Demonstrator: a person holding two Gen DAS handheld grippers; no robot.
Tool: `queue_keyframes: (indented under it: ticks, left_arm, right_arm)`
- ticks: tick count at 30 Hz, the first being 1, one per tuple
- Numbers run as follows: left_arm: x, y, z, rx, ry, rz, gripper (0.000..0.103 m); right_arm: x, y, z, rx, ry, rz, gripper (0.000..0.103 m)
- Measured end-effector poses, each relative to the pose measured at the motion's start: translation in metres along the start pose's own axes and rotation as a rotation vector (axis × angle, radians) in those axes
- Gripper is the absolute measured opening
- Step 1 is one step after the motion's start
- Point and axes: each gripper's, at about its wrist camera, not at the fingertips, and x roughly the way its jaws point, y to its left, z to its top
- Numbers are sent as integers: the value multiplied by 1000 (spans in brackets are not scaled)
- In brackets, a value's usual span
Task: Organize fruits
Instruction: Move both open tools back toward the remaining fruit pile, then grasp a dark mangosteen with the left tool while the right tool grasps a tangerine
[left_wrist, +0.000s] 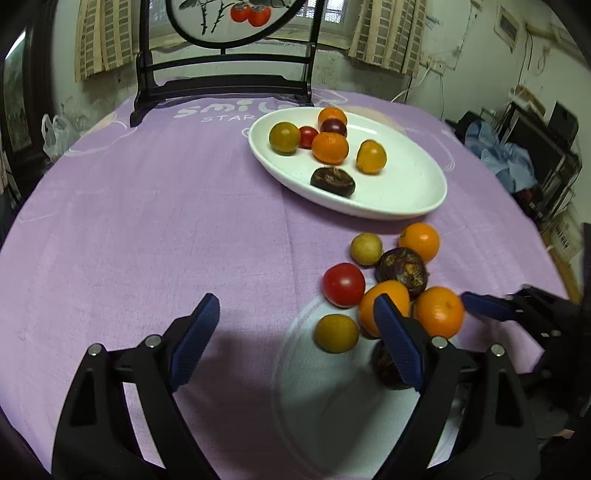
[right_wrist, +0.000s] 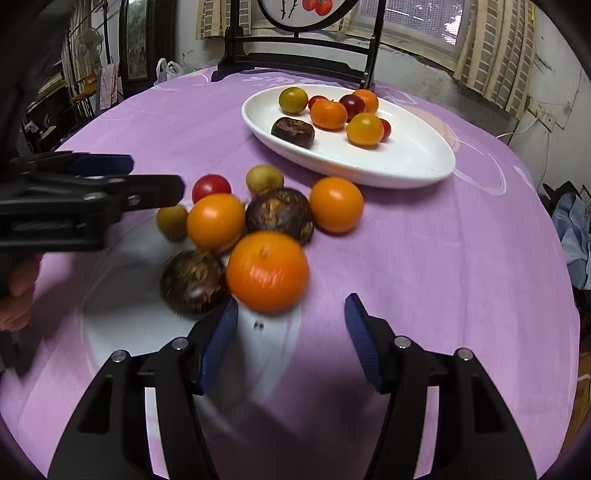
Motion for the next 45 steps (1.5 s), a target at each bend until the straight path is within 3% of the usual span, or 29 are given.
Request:
queue_keyframes:
  ticks: [2,4,5,11,18,25,27,29,31,38,39,41,45]
  left_arm:
    - [0,4,1,-18,-1,7,87]
    - [4,8,0,-34,17,13,87]
    - [6,9,1,-41,27,10,87]
    - [5,6,-1,-40,35,-5,87]
    - [-5,-20,-12,31,31,-10,87]
    - [1,-52,-32,134,72,5,86]
    - [5,-55,-36,144,94,-2,83]
    - [8,-57,-39,150,116,-8,70]
    - [10,-59,-41,165,109,3,64]
    - [19,-66,-36,163,81,33,62]
    - [19,-67,-35,165,75,39,61]
    - [19,-68,-36,176,57,45,44]
    - [15,-66,-36,184,68,19,44]
  right_arm:
    - [4,-1,5,20,-1,20,61]
    - [6,-1,8,41,-11,70,47]
    - [6,0,8,45,-18,80,46]
    - [-3,-6,5,62,-43,116,44]
    - [-32,-37,3,136,-128,77,44]
    - [-32,-48,2,172,-130,43,44]
    - [-33,-44,2,157,-136,45,44]
    - [-34,-42,3,149,-140,48,44]
    - [-34,-41,3,145,-136,53,44]
    - [-34,-38,2,135,-134,49,44]
    - [-34,-38,2,134,-133,49,44]
    - [-34,-37,2,134,-133,50,44]
    - [-36,-40,2,141,-138,48,44]
